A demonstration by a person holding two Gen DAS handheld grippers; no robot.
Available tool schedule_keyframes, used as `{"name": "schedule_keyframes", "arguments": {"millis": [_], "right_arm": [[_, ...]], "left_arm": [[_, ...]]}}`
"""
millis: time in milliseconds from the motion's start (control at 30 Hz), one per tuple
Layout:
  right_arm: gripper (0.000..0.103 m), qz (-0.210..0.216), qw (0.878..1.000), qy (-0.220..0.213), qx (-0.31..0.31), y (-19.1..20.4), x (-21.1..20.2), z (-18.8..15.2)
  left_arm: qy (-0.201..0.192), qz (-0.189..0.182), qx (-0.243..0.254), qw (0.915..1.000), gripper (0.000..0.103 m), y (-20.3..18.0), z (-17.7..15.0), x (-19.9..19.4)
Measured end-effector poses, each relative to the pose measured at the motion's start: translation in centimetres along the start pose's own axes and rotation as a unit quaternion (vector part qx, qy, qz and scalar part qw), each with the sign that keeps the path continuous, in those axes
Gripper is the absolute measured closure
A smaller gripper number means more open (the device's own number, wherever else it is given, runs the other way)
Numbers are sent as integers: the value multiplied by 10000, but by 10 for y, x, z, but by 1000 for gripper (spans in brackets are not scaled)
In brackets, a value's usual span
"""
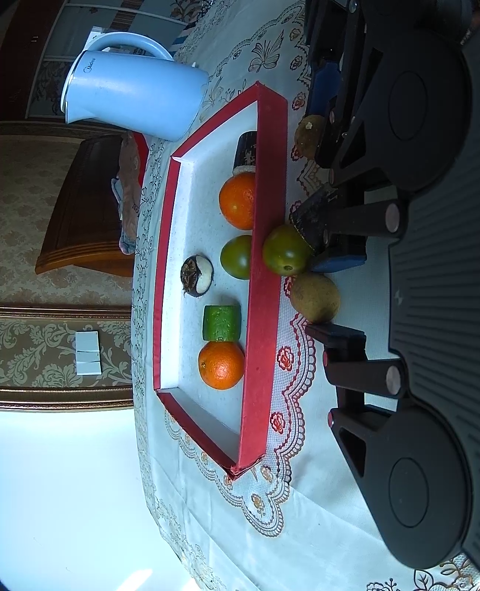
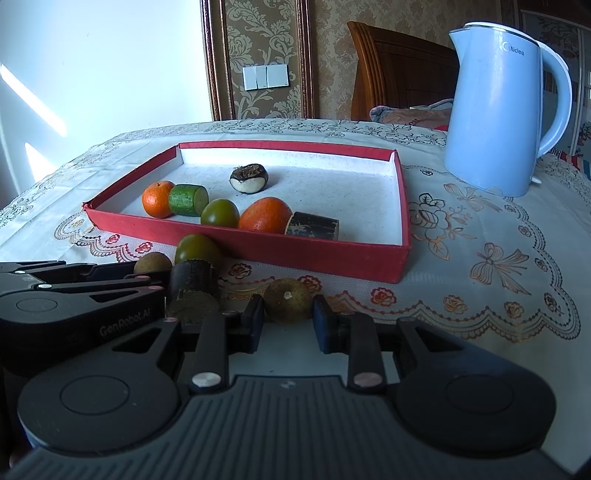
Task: Organize fruits
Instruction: 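Close left gripper on one kiwi while right gripper closes on the other kiwi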
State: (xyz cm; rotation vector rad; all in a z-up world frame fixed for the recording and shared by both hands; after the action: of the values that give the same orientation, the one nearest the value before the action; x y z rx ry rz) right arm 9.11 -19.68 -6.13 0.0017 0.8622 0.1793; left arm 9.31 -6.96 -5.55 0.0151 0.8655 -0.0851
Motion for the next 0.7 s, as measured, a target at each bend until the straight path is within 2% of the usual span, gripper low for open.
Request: {"name": "schedule_keyframes", "arguments": {"millis": [700], "right_arm": [[76,38,9998,-172,84,-3,-6,1]], "left_arm": [[-171,56,-110,9998,74,6,1,-7]]}}
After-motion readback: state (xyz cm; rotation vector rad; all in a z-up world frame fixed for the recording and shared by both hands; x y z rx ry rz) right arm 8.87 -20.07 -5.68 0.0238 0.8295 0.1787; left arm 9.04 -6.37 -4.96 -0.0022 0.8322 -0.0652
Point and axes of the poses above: each gripper's, at about its wrist camera, not at the fingertips, and x roughly the way its jaws point, y to its left, z to its top, the point moved 9 cm from there along x, roughly the way its jaws point, and after that the axes turned 14 degrees about y, right-handed, at the moved point
